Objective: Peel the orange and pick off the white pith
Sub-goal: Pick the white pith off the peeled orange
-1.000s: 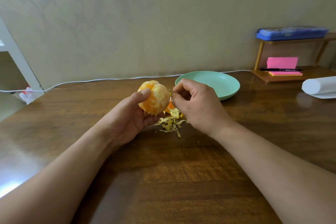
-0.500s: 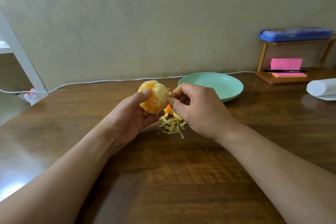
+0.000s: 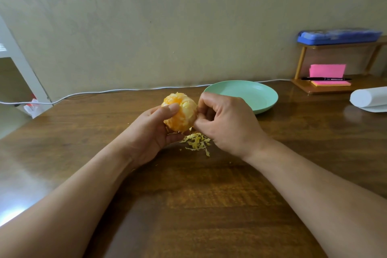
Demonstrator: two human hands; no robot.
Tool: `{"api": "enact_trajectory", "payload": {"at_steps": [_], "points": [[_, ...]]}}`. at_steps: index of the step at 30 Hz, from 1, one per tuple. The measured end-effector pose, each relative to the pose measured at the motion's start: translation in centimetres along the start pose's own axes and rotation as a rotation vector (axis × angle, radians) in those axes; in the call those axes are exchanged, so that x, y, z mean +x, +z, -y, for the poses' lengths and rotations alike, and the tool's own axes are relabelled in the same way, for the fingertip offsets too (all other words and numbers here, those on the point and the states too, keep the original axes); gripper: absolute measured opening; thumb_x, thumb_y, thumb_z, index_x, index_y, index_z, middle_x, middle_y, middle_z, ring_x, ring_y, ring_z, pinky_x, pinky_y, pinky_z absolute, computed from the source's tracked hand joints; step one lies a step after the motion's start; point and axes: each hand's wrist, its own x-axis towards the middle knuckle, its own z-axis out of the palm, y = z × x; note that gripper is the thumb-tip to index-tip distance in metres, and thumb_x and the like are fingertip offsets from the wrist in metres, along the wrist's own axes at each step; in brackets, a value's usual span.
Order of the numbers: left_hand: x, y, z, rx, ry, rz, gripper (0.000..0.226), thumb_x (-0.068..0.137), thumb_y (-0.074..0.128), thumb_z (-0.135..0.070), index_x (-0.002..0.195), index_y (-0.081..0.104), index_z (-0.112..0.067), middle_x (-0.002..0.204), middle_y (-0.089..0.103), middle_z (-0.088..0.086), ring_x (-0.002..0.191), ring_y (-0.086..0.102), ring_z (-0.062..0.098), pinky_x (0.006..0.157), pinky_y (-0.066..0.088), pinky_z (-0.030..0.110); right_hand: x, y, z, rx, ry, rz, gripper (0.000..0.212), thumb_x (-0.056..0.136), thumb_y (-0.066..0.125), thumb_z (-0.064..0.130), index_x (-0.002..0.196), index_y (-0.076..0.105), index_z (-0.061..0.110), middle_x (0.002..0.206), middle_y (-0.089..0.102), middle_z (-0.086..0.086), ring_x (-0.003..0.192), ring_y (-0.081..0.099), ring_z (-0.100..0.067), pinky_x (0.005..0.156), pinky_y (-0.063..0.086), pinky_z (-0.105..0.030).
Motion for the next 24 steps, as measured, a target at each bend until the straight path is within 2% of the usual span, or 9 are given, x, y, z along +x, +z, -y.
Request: {"api": "enact_trajectory", "payload": {"at_steps": [2, 5, 8, 11, 13, 16, 19, 24], "points": [[-0.1, 0.0, 0.0, -0.027, -0.019, 0.011, 0.066, 0.065, 0.095, -0.045, 0.119, 0.076, -0.011, 0.107, 0.075, 0.013, 0.087, 0.075, 0.024, 0.077, 0.064, 0.032, 0.0, 0.0, -0.1, 0.021, 0.007, -0.009, 0.019, 0.092, 0.073, 0.023, 0.077, 0.061, 0.023, 0.064, 0.063, 0.006, 0.061, 0.06, -0.015, 0.055, 0.052, -0.034], [-0.3, 0.1, -0.2, -0.081, -0.041, 0.01, 0.068, 0.07, 0.08, -0.045, 0.127, 0.068, -0.01, 0.103, 0.074, 0.014, 0.076, 0.072, 0.022, 0.067, 0.063, 0.029, 0.2, -0.1, -0.5, 0.101, 0.04, -0.022, 0.018, 0.09, 0.074, 0.019, 0.077, 0.062, 0.022, 0.066, 0.064, 0.006, 0.062, 0.061, -0.017, 0.057, 0.054, -0.04], [-0.6, 0.0, -0.4, -0.095, -0.051, 0.062, 0.069, 0.074, 0.083, -0.049, 0.13, 0.067, -0.012, 0.111, 0.073, 0.018, 0.075, 0.068, 0.022, 0.064, 0.061, 0.027, 0.3, -0.4, -0.9, 0.174, 0.069, -0.038, 0.016, 0.094, 0.071, 0.019, 0.079, 0.065, 0.022, 0.068, 0.065, 0.006, 0.063, 0.061, -0.016, 0.057, 0.053, -0.039], [-0.6, -0.1, -0.5, -0.091, -0.068, 0.052, 0.062, 0.088, 0.065, -0.055, 0.133, 0.065, -0.013, 0.112, 0.073, 0.018, 0.073, 0.065, 0.02, 0.062, 0.058, 0.025, 0.2, -0.4, -0.5, 0.172, 0.055, -0.037, 0.017, 0.103, 0.063, 0.022, 0.089, 0.072, 0.023, 0.069, 0.066, 0.006, 0.059, 0.058, -0.011, 0.054, 0.045, -0.031], [-0.5, -0.1, -0.6, -0.098, -0.065, 0.039, 0.058, 0.093, 0.057, -0.055, 0.135, 0.064, -0.015, 0.111, 0.073, 0.016, 0.072, 0.065, 0.019, 0.061, 0.058, 0.025, 0.1, -0.4, -0.1, 0.162, 0.039, -0.024, 0.012, 0.105, 0.063, 0.025, 0.1, 0.073, 0.023, 0.075, 0.069, 0.008, 0.064, 0.063, -0.011, 0.057, 0.05, -0.033], [-0.4, -0.2, -0.6, -0.115, -0.047, 0.016, 0.049, 0.092, 0.058, -0.054, 0.127, 0.07, -0.02, 0.106, 0.073, 0.011, 0.072, 0.066, 0.019, 0.06, 0.057, 0.025, 0.0, -0.5, 0.5, 0.117, 0.025, 0.026, 0.011, 0.099, 0.072, 0.032, 0.108, 0.07, 0.026, 0.085, 0.07, 0.015, 0.071, 0.066, -0.013, 0.068, 0.058, -0.041], [-0.3, -0.2, -0.6, -0.106, -0.045, 0.001, 0.05, 0.091, 0.06, -0.054, 0.124, 0.072, -0.019, 0.104, 0.073, 0.009, 0.073, 0.066, 0.018, 0.06, 0.057, 0.024, 0.0, -0.5, 0.6, 0.074, 0.027, 0.046, 0.016, 0.096, 0.077, 0.037, 0.104, 0.069, 0.026, 0.085, 0.07, 0.016, 0.07, 0.064, -0.01, 0.068, 0.058, -0.04], [-0.2, 0.1, -0.5, -0.035, -0.035, -0.033, 0.057, 0.089, 0.061, -0.054, 0.129, 0.067, -0.014, 0.1, 0.073, 0.009, 0.073, 0.067, 0.018, 0.059, 0.057, 0.023, 0.1, -0.4, 0.4, 0.025, 0.009, 0.043, 0.01, 0.098, 0.073, 0.035, 0.101, 0.073, 0.025, 0.084, 0.072, 0.013, 0.072, 0.065, -0.009, 0.068, 0.058, -0.04]]}}
